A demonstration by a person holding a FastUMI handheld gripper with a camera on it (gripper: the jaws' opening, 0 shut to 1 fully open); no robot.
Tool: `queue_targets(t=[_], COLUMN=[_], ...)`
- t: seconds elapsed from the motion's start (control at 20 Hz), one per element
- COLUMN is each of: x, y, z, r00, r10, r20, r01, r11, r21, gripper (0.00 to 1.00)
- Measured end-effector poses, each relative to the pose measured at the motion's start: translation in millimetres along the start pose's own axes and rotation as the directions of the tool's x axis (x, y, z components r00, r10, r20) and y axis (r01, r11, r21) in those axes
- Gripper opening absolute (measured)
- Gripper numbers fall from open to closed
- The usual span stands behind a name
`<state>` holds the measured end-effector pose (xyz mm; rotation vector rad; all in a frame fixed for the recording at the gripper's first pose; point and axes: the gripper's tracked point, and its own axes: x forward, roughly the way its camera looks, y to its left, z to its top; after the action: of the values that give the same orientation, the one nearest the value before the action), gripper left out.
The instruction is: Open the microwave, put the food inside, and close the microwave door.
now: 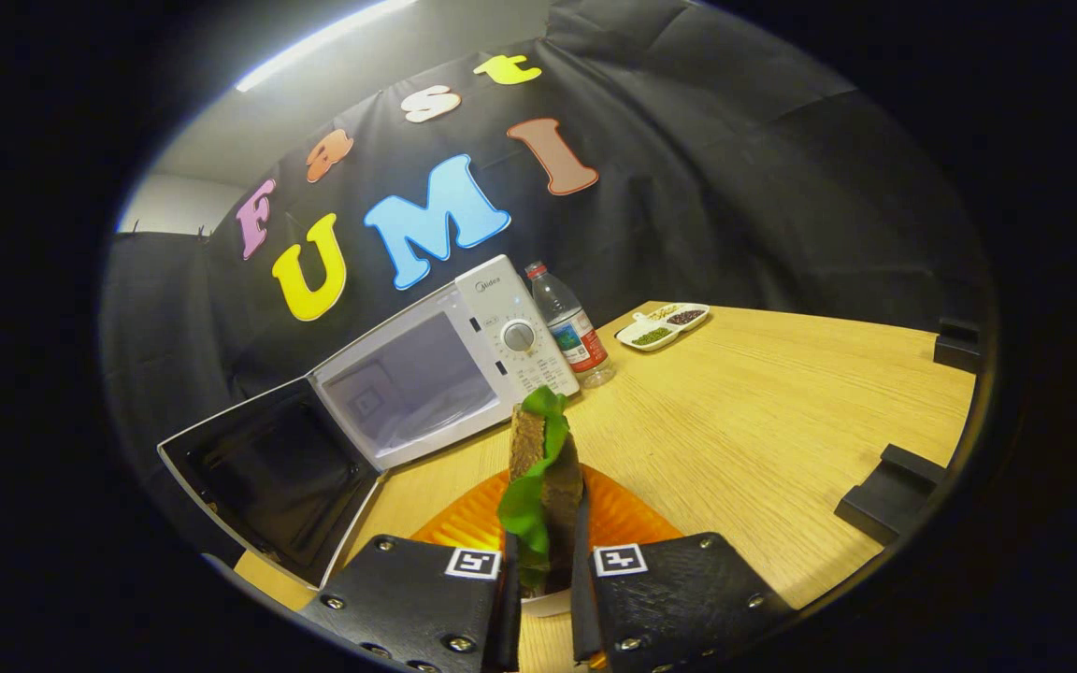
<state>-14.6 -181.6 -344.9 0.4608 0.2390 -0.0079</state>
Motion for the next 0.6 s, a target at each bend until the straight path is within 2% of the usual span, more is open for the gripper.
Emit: queue_targets(t=[0.3,0.6], x=[-9,-4], y=[20,60], z=[19,26], r00=[0.999,0.997], r10=[0.007,0.063], r20=[0.039,0.044], r01=[-0.007,-0.063], r11=[1.0,0.998], r21=[0.009,0.007], gripper=[0.22,0.21])
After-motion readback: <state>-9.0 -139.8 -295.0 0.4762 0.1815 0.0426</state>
